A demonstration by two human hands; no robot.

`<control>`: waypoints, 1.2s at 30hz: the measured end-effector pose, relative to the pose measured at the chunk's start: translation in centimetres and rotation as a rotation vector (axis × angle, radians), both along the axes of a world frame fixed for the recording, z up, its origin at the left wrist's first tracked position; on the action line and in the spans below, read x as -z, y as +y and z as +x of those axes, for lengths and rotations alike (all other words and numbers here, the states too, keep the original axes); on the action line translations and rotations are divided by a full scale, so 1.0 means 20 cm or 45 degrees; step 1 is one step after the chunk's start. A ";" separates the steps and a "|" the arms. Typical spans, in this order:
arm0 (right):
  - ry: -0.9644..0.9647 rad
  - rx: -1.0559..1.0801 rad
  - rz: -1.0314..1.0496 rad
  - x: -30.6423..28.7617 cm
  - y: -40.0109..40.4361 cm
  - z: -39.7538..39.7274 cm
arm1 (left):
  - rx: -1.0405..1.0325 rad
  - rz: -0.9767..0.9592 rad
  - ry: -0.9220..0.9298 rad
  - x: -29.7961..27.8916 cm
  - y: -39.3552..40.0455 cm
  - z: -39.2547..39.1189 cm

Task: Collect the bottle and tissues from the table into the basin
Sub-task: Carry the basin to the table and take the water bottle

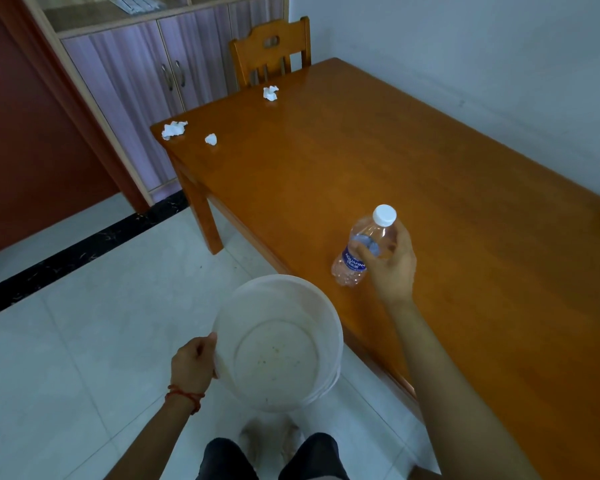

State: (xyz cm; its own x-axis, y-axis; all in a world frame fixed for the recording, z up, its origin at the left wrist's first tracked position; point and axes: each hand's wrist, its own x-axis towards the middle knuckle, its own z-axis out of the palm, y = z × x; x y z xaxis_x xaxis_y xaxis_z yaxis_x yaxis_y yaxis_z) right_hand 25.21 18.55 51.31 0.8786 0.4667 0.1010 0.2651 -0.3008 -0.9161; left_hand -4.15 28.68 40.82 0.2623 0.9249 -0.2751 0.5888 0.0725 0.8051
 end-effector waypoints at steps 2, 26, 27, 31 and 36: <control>-0.052 0.043 0.125 -0.06 0.00 -0.02 | -0.015 0.000 -0.008 0.01 0.00 0.00; 0.235 -0.780 -0.789 0.42 0.38 -0.69 | -0.219 0.034 -0.082 -0.04 -0.03 -0.17; 0.203 -0.784 -0.784 0.42 0.38 -0.70 | -0.237 0.029 -0.077 -0.04 -0.03 -0.19; -0.040 -0.832 -0.617 0.34 0.39 -0.72 | -0.322 0.043 -0.066 -0.04 -0.02 -0.27; -0.414 -0.727 -0.401 0.28 0.35 -0.72 | -0.461 0.035 -0.039 -0.05 -0.01 -0.43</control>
